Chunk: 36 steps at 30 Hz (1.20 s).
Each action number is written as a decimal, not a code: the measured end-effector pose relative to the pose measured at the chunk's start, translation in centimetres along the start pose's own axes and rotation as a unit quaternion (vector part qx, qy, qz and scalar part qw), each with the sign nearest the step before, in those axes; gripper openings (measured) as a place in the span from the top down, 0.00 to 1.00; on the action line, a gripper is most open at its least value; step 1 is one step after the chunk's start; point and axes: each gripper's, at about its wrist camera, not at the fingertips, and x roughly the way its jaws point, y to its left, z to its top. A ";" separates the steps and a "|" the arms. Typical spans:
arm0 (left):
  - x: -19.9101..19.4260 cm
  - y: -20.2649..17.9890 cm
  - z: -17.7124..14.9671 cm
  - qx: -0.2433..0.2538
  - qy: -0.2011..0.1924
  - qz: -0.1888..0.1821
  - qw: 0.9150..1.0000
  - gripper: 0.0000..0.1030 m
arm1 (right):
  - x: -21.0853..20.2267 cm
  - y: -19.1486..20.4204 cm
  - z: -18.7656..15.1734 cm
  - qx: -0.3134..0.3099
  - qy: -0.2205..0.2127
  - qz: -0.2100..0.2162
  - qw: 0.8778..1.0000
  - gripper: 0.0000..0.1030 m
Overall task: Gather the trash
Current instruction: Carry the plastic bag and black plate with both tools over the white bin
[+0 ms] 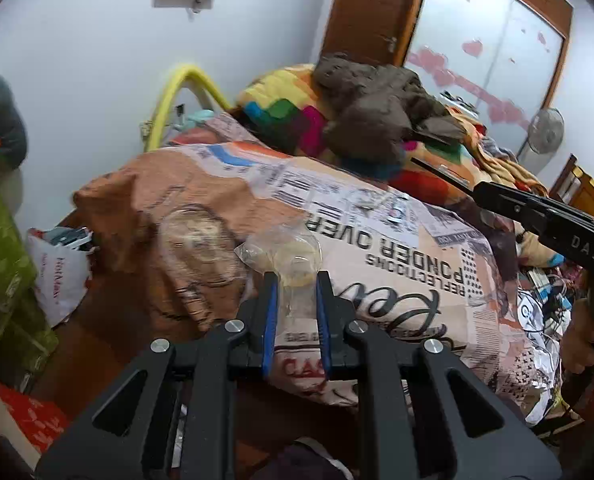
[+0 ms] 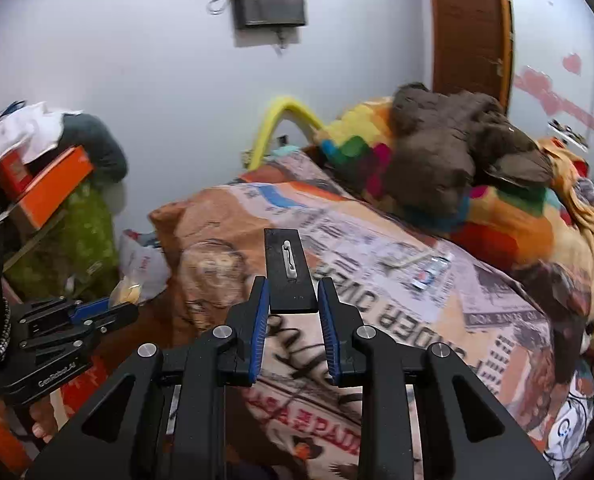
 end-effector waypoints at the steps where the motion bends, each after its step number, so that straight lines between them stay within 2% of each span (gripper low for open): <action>1: -0.7 0.9 -0.2 -0.006 -0.004 0.007 1.000 0.83 | -0.1 0.9 0.1 -0.002 -0.003 0.009 1.000 0.78; 10: -6.0 8.2 -3.0 -0.044 -0.024 0.072 0.996 0.83 | 1.2 8.2 0.1 -0.038 0.005 0.070 0.997 0.78; 18: -8.2 14.7 -6.8 -0.097 -0.018 0.113 0.989 0.83 | 3.7 14.8 -1.5 -0.085 0.033 0.113 0.989 0.78; 28: -8.6 20.6 -11.6 -0.140 0.002 0.157 0.978 0.83 | 7.7 21.0 -4.8 -0.113 0.096 0.162 0.976 0.78; 36: -6.5 24.4 -15.3 -0.185 0.039 0.159 0.969 0.83 | 12.2 24.5 -8.7 -0.150 0.170 0.173 0.959 0.78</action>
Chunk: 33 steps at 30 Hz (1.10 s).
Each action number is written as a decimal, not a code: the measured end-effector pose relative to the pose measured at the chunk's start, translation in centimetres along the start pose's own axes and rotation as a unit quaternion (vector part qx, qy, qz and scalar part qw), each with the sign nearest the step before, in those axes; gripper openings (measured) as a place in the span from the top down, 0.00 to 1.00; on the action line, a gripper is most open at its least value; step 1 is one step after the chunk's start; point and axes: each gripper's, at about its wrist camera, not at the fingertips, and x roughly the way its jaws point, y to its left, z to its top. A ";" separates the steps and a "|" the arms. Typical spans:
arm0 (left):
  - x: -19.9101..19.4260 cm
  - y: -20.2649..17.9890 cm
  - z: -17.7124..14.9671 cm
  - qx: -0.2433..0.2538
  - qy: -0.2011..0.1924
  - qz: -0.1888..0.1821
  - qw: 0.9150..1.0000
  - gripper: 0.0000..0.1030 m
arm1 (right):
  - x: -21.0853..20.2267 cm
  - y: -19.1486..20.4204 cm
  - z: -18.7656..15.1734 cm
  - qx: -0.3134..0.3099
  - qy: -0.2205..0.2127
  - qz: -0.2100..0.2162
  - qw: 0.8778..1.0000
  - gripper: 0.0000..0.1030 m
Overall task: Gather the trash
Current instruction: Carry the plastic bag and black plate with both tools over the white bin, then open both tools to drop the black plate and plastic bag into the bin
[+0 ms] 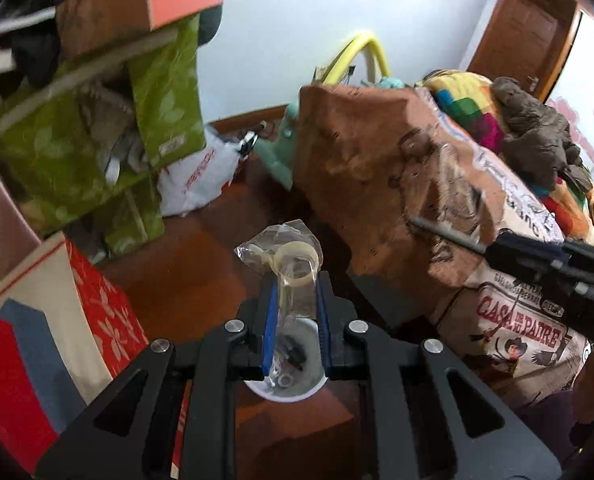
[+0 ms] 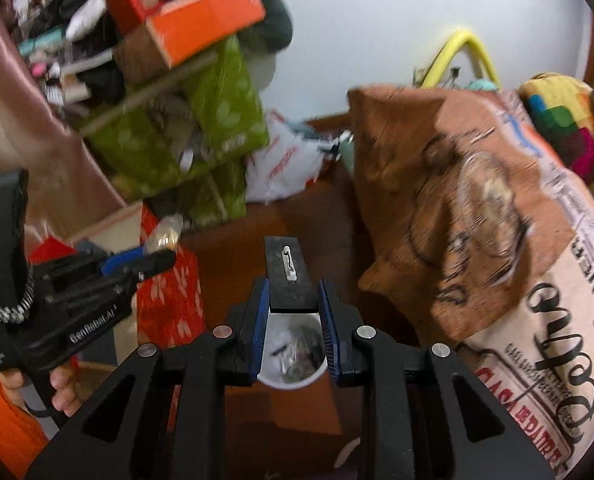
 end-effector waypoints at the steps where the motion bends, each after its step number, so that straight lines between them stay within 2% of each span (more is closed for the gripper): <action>1: 0.4 0.3 -0.2 -0.002 0.005 -0.001 1.000 0.83 | 0.7 0.2 -0.2 -0.002 0.009 0.002 1.000 0.78; 9: 5.7 2.4 -2.9 -0.026 0.066 0.002 0.997 0.83 | 7.2 0.6 -2.0 -0.005 0.092 0.019 0.996 0.78; 16: 11.1 2.6 -6.0 -0.033 0.142 -0.020 0.989 0.83 | 12.1 0.3 -2.8 -0.009 0.156 0.031 0.987 0.78; 23: 15.3 2.3 -8.6 -0.028 0.201 -0.024 0.979 0.83 | 15.4 -0.2 -3.2 -0.005 0.190 0.038 0.981 0.78; 27: 16.8 2.4 -9.2 -0.034 0.223 -0.028 0.974 0.83 | 15.8 0.0 -3.2 -0.020 0.187 0.049 0.981 0.77; 30: 17.1 2.7 -9.0 -0.043 0.226 -0.026 0.973 0.83 | 16.1 -0.6 -3.3 -0.007 0.196 0.060 0.979 0.69; 32: 17.3 2.9 -8.8 -0.048 0.228 -0.027 0.972 0.83 | 16.1 -0.9 -3.4 -0.002 0.195 0.057 0.979 0.57; 33: 17.4 3.0 -8.8 -0.049 0.229 -0.028 0.972 0.83 | 16.0 -1.0 -3.5 -0.001 0.191 0.053 0.980 0.57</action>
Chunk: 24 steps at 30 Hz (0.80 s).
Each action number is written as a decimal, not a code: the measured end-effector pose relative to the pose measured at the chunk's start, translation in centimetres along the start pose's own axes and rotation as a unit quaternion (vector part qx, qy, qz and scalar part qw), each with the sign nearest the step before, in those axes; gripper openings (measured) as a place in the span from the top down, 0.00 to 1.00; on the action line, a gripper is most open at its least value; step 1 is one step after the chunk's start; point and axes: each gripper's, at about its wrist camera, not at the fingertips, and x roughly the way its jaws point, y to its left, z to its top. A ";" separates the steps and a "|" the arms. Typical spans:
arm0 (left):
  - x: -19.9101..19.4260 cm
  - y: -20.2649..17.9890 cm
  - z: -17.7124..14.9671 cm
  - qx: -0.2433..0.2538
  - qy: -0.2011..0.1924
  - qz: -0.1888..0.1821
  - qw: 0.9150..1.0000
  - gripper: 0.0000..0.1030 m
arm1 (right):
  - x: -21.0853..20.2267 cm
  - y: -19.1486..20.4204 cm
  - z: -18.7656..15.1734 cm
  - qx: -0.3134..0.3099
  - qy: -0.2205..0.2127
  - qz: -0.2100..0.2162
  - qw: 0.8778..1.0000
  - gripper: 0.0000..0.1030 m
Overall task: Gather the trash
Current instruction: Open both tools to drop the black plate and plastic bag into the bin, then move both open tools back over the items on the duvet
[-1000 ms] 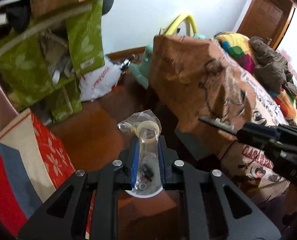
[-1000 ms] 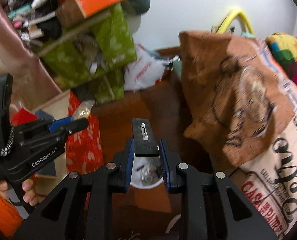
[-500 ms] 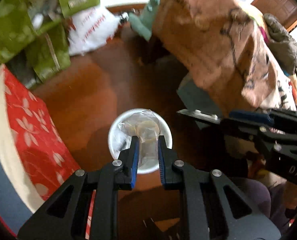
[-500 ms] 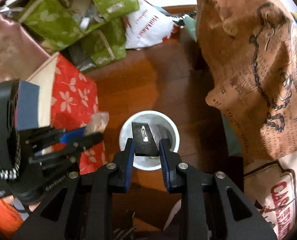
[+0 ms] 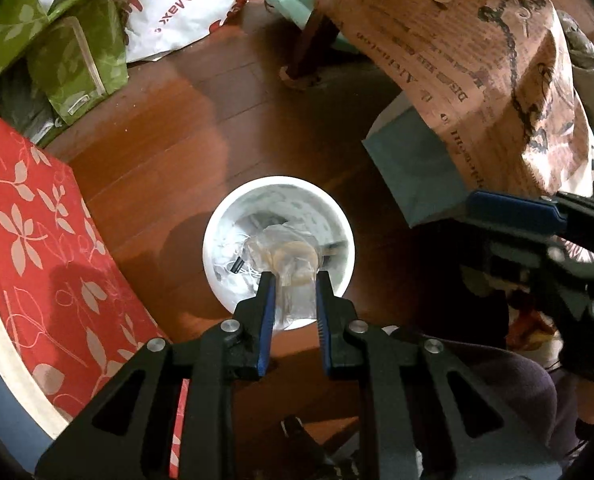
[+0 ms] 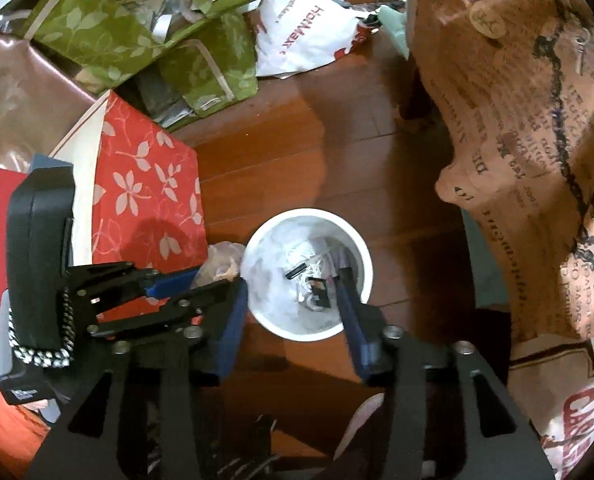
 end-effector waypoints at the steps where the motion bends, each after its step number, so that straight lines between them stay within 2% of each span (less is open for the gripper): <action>1: -0.1 0.0 0.1 -0.001 0.000 0.001 1.000 0.82 | -0.1 -0.1 -0.1 0.001 -0.001 -0.004 1.000 0.57; 7: -0.9 -0.4 0.1 0.006 -0.007 0.015 1.000 0.65 | -1.1 -0.7 -0.4 0.011 -0.007 -0.008 1.000 0.57; 11: -1.8 -0.9 0.0 0.012 -0.016 0.025 0.999 0.58 | -2.4 -0.8 -0.9 0.007 -0.021 -0.019 1.000 0.57; 17: -4.4 -2.1 -0.2 0.022 -0.036 0.030 0.999 0.57 | -5.5 -0.8 -1.8 0.000 -0.052 -0.032 0.998 0.57; 24: -9.6 -4.9 -0.8 0.048 -0.089 0.034 0.994 0.57 | -10.3 -0.9 -3.5 -0.004 -0.107 -0.048 0.993 0.57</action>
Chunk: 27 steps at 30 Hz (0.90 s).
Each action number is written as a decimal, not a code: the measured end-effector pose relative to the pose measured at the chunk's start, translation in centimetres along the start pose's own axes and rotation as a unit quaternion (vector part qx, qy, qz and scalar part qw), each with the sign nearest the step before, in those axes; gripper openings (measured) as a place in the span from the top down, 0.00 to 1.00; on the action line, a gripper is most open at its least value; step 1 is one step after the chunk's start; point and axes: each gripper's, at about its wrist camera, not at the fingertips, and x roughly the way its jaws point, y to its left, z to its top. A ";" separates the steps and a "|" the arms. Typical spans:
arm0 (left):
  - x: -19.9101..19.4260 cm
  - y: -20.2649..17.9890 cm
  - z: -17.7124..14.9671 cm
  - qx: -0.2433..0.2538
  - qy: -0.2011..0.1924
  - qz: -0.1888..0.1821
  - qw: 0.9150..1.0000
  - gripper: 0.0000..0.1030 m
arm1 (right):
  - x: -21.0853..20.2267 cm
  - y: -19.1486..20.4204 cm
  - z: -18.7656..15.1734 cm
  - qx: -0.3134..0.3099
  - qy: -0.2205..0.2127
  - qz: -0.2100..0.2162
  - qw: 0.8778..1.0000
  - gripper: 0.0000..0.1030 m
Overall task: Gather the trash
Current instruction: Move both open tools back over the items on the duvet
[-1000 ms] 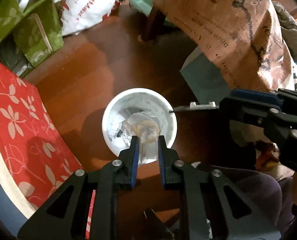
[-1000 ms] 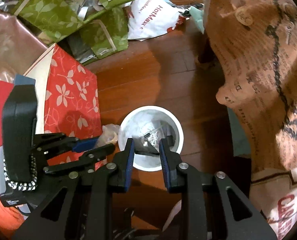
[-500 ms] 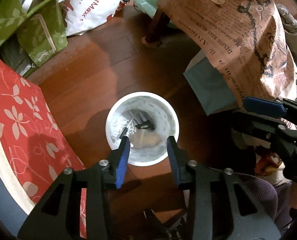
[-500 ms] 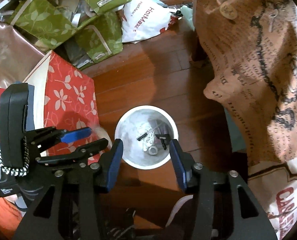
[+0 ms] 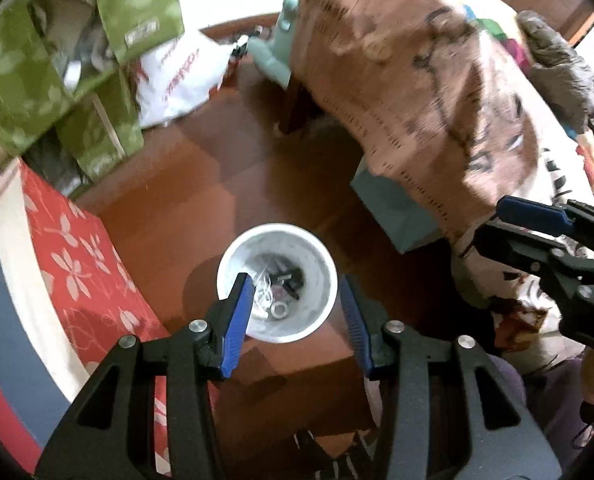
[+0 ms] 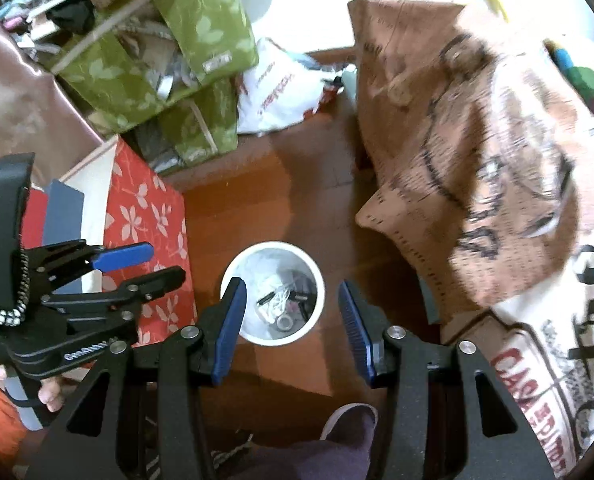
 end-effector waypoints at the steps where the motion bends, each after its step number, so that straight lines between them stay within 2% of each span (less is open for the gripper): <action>1: -1.0 -0.5 0.1 0.005 -0.010 -0.001 1.000 0.57 | -0.7 -0.1 -0.1 -0.001 -0.007 -0.003 1.000 0.57; 8: -6.7 -5.0 0.6 0.047 -0.070 0.005 0.996 0.57 | -6.7 -1.3 -1.5 -0.002 -0.070 -0.028 0.997 0.57; 16: -12.4 -11.8 1.6 0.109 -0.131 -0.009 0.985 0.57 | -14.1 -4.3 -3.7 0.007 -0.148 -0.072 0.986 0.57; 20: -14.0 -15.5 2.2 0.141 -0.153 -0.016 0.978 0.56 | -17.2 -6.9 -5.1 0.030 -0.178 -0.086 0.980 0.51; 27: -14.7 -22.5 3.7 0.193 -0.172 -0.046 0.965 0.53 | -20.9 -12.5 -7.4 0.083 -0.212 -0.133 0.965 0.50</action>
